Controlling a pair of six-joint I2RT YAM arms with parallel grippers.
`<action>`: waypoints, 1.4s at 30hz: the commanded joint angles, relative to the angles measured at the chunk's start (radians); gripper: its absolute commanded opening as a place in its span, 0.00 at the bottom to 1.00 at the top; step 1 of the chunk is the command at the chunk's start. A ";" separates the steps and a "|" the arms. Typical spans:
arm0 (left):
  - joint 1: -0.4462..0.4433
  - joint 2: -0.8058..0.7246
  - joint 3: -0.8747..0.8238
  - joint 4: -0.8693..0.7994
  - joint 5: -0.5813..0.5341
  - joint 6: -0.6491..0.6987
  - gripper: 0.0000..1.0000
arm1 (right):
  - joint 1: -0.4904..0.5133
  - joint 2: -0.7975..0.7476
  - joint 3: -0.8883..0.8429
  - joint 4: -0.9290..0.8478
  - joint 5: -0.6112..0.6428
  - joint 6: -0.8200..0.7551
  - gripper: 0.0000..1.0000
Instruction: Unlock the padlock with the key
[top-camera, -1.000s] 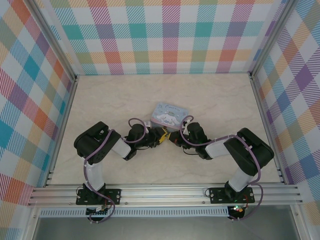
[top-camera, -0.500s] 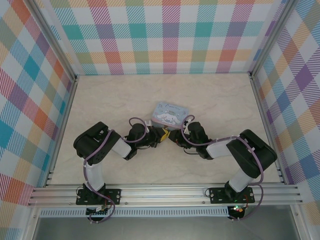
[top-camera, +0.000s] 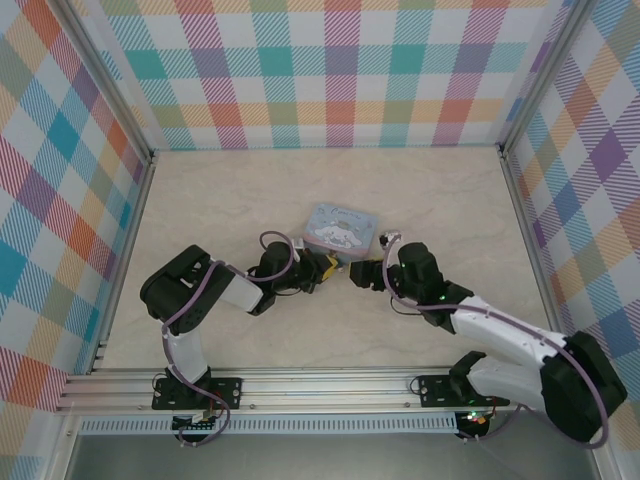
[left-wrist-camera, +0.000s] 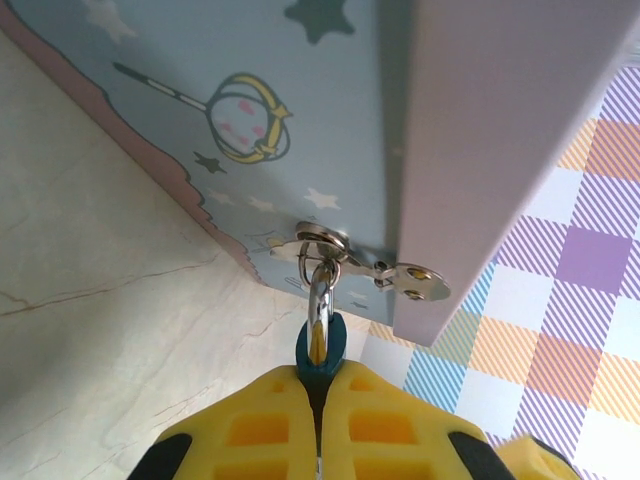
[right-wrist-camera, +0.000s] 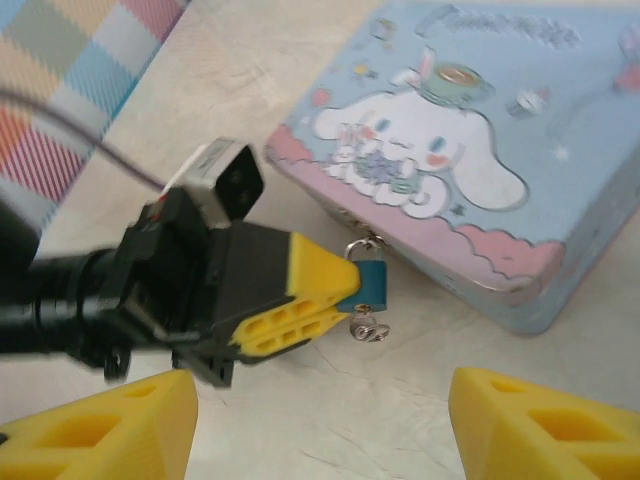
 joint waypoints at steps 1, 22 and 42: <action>-0.002 -0.037 0.032 -0.011 0.017 0.007 0.00 | 0.091 -0.054 0.038 -0.129 0.148 -0.377 0.70; 0.006 -0.089 0.055 -0.094 0.038 0.004 0.00 | 0.313 0.274 -0.047 0.361 0.542 -1.283 0.60; 0.004 -0.135 0.052 -0.140 0.027 0.008 0.00 | 0.180 0.426 0.021 0.413 0.350 -1.224 0.37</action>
